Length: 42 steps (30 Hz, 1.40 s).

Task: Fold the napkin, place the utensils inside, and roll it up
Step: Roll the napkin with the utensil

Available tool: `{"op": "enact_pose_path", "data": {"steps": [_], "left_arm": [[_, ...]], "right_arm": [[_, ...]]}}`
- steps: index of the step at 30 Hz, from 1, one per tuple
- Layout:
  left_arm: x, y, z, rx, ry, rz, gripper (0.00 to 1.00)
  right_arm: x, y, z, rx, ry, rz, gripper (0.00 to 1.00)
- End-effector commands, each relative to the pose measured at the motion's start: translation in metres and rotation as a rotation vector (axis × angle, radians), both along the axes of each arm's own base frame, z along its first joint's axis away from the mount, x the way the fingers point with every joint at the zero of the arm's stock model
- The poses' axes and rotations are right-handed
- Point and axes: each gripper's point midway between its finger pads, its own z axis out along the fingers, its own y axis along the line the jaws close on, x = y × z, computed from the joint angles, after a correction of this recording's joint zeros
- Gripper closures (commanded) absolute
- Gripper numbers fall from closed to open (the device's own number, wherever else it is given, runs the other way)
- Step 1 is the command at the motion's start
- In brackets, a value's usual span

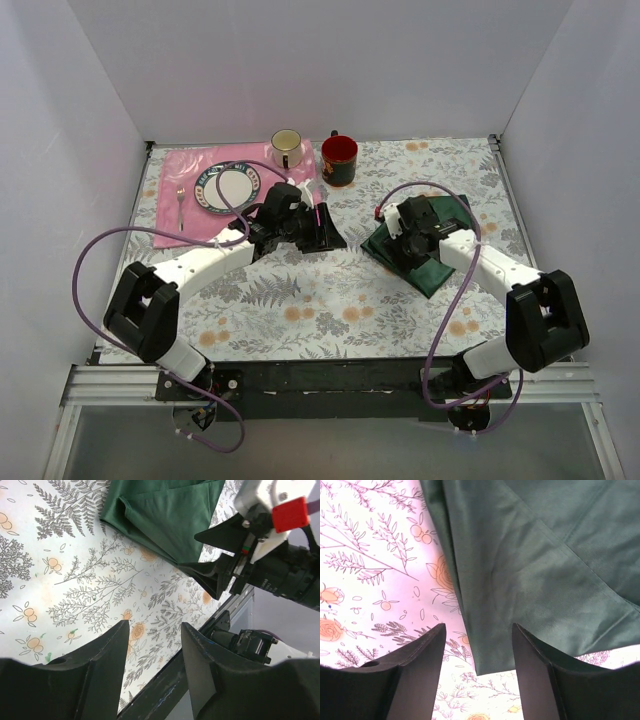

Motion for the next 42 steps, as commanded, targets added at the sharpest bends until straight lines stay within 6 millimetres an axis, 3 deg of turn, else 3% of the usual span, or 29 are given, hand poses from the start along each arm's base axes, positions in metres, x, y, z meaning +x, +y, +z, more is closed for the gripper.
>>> {"op": "enact_pose_path", "data": {"steps": [1,5,17,33,42], "left_arm": [[-0.009,0.004,0.029,-0.053,-0.065,-0.021,0.55],[-0.012,0.007,0.030,-0.054,-0.073,-0.018,0.55],[-0.012,0.012,0.028,-0.051,-0.069,-0.003,0.55],[-0.010,0.012,0.027,-0.056,-0.062,0.010,0.55],[-0.009,0.011,0.030,-0.062,-0.063,0.008,0.56]], "right_arm": [[-0.001,0.011,-0.001,-0.004,0.020,0.091,0.38],[-0.006,0.019,-0.010,-0.073,0.013,0.123,0.38],[-0.011,0.002,-0.030,-0.358,-0.053,0.072,0.36],[-0.014,-0.009,-0.059,-0.457,-0.054,0.096,0.44],[-0.018,0.000,-0.074,-0.366,-0.004,0.142,0.49]]}}
